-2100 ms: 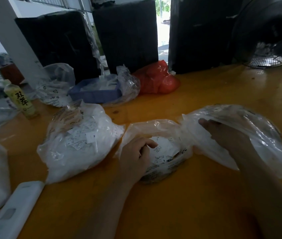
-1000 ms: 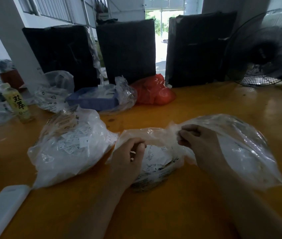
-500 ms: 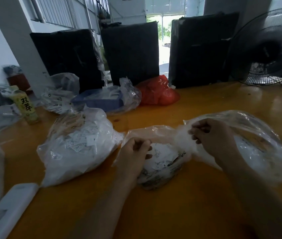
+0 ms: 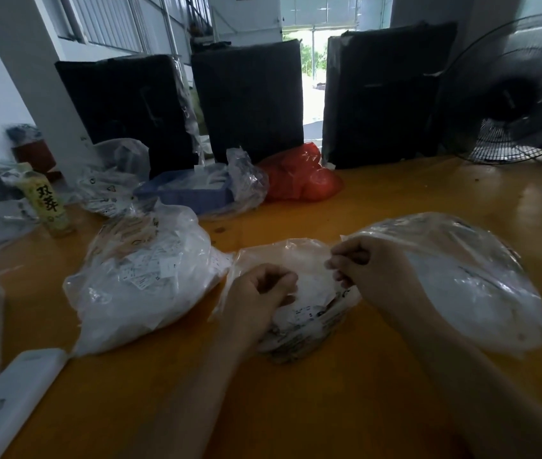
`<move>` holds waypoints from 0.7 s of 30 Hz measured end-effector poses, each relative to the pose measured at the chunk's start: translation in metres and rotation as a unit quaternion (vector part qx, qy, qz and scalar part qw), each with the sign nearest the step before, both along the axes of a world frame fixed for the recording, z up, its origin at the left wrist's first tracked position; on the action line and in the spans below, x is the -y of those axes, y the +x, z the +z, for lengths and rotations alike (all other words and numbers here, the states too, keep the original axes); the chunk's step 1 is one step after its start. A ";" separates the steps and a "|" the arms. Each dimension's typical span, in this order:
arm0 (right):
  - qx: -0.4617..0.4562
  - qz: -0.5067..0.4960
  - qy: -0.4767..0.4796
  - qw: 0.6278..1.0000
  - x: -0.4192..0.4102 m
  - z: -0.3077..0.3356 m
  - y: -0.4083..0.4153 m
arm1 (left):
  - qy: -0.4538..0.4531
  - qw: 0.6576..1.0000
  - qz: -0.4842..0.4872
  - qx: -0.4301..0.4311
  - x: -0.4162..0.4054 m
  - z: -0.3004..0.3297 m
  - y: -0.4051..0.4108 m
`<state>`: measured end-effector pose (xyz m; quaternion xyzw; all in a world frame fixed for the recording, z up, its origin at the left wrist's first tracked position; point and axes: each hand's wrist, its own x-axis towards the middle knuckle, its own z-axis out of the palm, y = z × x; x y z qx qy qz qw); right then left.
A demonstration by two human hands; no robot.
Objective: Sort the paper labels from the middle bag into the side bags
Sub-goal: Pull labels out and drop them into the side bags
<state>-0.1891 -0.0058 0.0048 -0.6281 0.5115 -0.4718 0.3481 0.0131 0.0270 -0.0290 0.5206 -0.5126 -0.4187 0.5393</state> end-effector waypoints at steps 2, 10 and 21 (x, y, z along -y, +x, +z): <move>-0.171 -0.095 -0.055 0.979 0.005 0.001 -0.013 | 0.015 0.998 0.023 -0.059 0.002 0.000 0.002; -0.485 -0.264 0.026 0.833 0.010 0.017 -0.048 | -0.002 0.988 0.052 -0.148 0.004 0.005 0.013; -0.436 -0.202 0.003 0.877 0.007 0.010 -0.030 | 0.009 0.973 0.047 -0.227 0.003 0.010 0.014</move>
